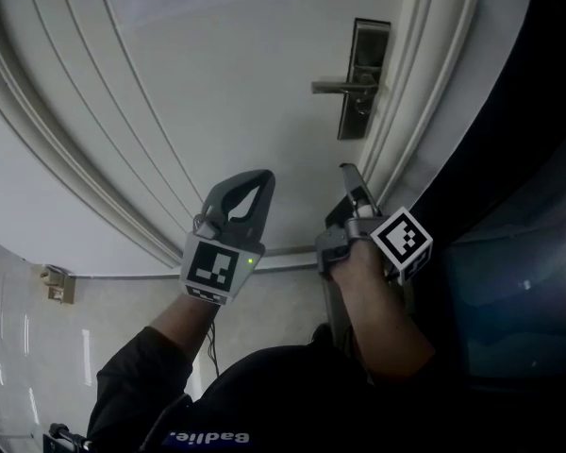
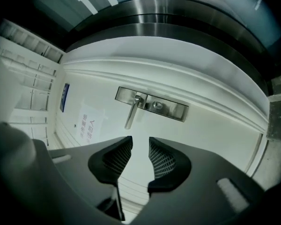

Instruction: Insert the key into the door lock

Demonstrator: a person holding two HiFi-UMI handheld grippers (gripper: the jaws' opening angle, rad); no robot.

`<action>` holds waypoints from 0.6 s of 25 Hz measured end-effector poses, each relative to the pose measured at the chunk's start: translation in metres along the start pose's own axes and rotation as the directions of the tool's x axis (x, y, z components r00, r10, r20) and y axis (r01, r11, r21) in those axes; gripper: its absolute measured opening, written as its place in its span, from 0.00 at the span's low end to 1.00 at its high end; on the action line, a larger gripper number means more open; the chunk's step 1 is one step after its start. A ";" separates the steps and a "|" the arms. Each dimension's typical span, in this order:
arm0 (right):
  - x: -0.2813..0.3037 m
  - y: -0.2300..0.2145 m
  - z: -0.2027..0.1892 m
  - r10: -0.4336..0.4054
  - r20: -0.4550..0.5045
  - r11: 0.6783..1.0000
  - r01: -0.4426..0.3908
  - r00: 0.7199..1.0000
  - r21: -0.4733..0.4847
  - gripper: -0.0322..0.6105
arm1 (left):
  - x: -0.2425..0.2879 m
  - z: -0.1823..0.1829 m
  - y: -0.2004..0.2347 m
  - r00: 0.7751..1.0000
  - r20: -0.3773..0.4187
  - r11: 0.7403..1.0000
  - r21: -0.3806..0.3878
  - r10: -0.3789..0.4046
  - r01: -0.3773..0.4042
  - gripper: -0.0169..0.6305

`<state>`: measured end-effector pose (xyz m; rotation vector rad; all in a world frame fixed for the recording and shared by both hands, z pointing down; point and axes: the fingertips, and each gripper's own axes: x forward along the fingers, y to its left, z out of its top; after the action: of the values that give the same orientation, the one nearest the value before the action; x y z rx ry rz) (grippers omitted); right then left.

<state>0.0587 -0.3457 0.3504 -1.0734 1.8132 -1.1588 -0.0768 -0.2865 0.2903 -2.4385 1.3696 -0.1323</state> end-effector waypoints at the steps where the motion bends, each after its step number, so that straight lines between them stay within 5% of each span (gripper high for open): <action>1: -0.006 0.003 -0.008 -0.002 0.006 1.000 0.002 1.000 -0.018 0.23 | -0.010 -0.004 0.001 1.000 0.001 1.000 0.000 -0.006 0.006 0.06; 9: -0.071 0.021 -0.070 -0.014 0.052 0.989 0.021 0.999 -0.146 0.21 | -0.101 -0.017 -0.015 0.997 0.037 0.997 -0.022 -0.069 0.070 0.06; 15: -0.100 0.034 -0.092 -0.033 0.064 0.939 0.053 0.997 -0.340 0.18 | -0.126 -0.031 -0.022 0.994 0.046 0.991 -0.086 -0.104 0.107 0.06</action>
<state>0.0083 -0.2159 0.3627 -1.3344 2.0003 -0.8427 -0.1328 -0.1774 0.3374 -2.5726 1.2545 -0.0474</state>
